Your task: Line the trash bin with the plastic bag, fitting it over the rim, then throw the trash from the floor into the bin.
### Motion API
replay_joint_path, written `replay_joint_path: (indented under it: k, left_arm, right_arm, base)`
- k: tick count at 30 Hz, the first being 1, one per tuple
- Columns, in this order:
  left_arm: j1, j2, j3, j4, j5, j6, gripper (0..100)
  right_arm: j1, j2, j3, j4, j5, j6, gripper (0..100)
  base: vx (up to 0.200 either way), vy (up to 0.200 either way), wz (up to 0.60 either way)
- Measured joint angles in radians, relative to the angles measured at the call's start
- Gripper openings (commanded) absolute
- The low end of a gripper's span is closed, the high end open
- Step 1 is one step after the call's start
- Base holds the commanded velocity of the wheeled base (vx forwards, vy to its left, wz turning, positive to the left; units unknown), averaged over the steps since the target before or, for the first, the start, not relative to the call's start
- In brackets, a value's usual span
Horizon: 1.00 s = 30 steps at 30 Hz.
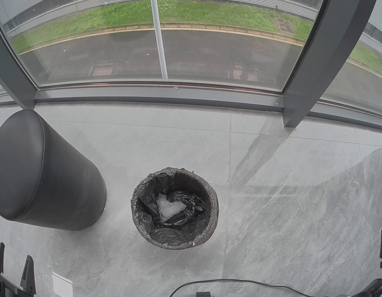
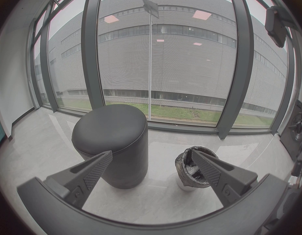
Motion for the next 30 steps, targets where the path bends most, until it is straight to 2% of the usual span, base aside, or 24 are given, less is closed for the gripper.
replay_joint_path:
  k: [4, 6, 8, 14, 16, 19, 24, 30]
  left_arm:
    - [0.000, 0.000, 0.000, -0.001, -0.002, -0.035, 100]
    - [0.000, 0.000, 0.000, -0.001, -0.003, -0.053, 100]
    - [0.000, 0.000, 0.000, -0.001, -0.003, -0.056, 100]
    - [0.000, 0.000, 0.000, -0.002, -0.004, -0.044, 100]
    - [0.000, 0.000, 0.000, -0.002, -0.008, -0.021, 100]
    - [0.000, 0.000, 0.000, -0.001, -0.010, 0.019, 100]
    - [0.000, 0.001, 0.000, 0.009, 0.011, 0.052, 100]
    - [0.000, 0.001, 0.000, 0.014, 0.003, 0.046, 100]
  right_arm:
    - [-0.034, -0.027, 0.014, 0.032, 0.000, 0.012, 100]
    - [-0.034, -0.037, 0.016, 0.040, 0.029, 0.021, 100]
    - [-0.033, -0.044, 0.017, 0.044, 0.072, 0.026, 100]
    - [-0.030, -0.055, 0.018, 0.061, 0.298, 0.027, 100]
    - [-0.029, -0.056, 0.018, 0.072, 0.335, 0.016, 100]
    - [-0.029, -0.057, 0.018, 0.078, 0.345, 0.014, 100]
    - [-0.030, -0.058, 0.018, 0.074, 0.305, 0.029, 100]
    - [-0.029, -0.058, 0.018, 0.095, 0.352, 0.024, 100]
  base:
    - [0.000, 0.000, 0.00]
    - [0.000, 0.000, 0.00]
    - [0.000, 0.000, 0.00]
    - [0.000, 0.000, 0.00]
    - [0.000, 0.000, 0.00]
    - [0.000, 0.000, 0.00]
    - [0.000, 0.000, 0.00]
    - [0.000, 0.000, 0.00]
